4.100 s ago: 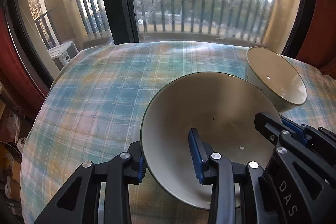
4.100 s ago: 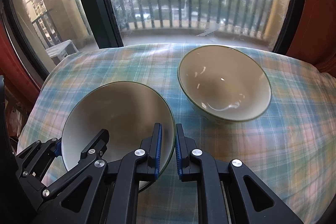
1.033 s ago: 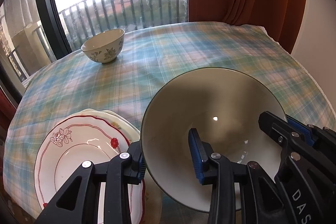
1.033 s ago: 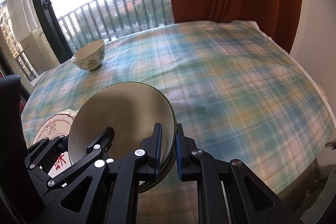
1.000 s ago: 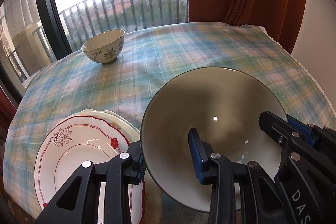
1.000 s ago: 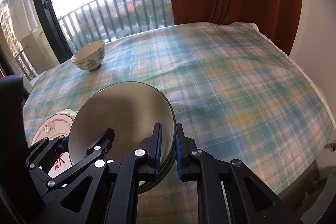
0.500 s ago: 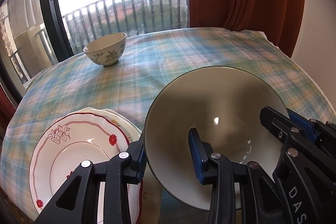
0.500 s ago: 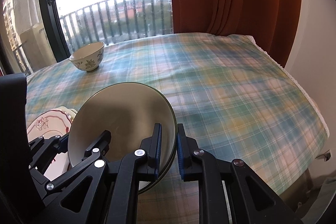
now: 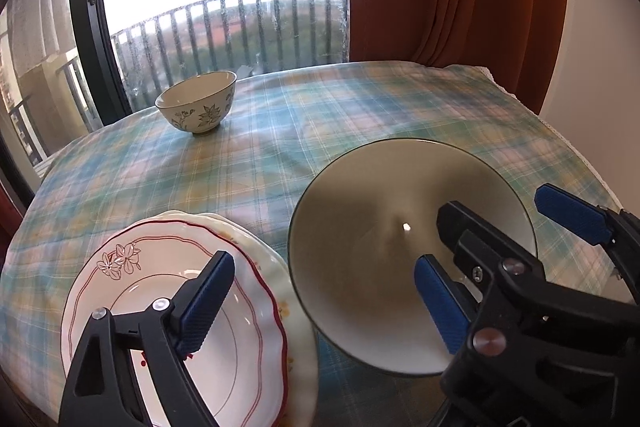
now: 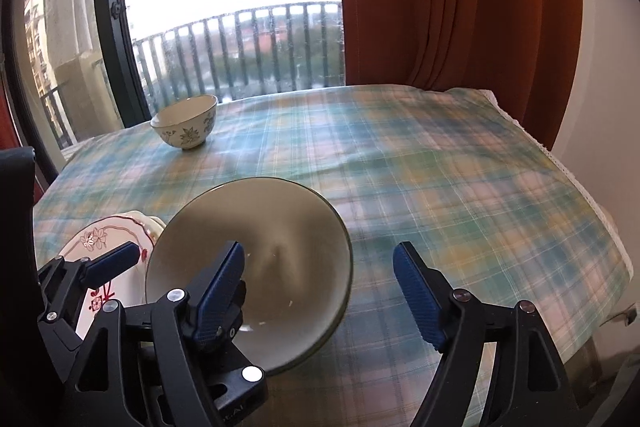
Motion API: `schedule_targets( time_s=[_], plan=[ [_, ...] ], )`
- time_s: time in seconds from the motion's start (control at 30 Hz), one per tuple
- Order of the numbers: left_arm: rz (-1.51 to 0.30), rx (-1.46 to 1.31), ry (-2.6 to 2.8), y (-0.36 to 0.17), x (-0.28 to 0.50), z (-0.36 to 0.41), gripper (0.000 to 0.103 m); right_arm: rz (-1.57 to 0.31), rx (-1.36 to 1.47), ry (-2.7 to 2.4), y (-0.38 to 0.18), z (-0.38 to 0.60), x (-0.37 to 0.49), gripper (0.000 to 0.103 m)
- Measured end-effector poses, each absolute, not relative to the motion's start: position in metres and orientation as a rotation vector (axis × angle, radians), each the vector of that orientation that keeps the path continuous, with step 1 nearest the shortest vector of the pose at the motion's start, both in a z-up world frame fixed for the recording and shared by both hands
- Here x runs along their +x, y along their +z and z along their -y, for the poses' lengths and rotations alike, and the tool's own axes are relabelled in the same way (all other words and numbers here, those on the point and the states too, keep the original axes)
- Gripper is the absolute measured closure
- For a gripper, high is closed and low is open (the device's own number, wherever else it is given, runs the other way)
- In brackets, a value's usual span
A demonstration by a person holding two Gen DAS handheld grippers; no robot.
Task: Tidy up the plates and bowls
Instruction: 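Move both tools to the small floral bowl and grasp its rim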
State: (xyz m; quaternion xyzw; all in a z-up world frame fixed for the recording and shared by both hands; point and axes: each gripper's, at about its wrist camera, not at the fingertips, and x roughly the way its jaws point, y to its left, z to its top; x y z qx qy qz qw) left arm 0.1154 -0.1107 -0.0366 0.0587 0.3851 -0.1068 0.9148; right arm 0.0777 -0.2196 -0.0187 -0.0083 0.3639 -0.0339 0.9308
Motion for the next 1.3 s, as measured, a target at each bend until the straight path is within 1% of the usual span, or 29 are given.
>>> schedule_targets(
  time_s=[0.33,0.67,0.8,1.03,1.3],
  plan=[
    [-0.767,0.12,-0.206,-0.026,0.122,0.089,0.009,-0.747,-0.03,-0.027,-0.013,0.198,0.092,0.022],
    [-0.744,0.102,-0.179,-0.009,0.137,0.051,0.009,-0.762,-0.041,-0.029,-0.006,0.164,0.115,0.021],
    [-0.744,0.084,-0.169,0.0,0.148,0.034,0.009,-0.772,-0.031,-0.028,0.0,0.151,0.127,0.017],
    [-0.724,0.054,-0.123,0.021,0.173,0.01,0.009,-0.753,-0.05,0.014,0.02,0.125,0.154,0.017],
    [-0.658,0.053,-0.058,0.048,0.204,-0.01,0.009,-0.701,-0.05,0.082,0.045,0.104,0.187,0.017]
  ],
)
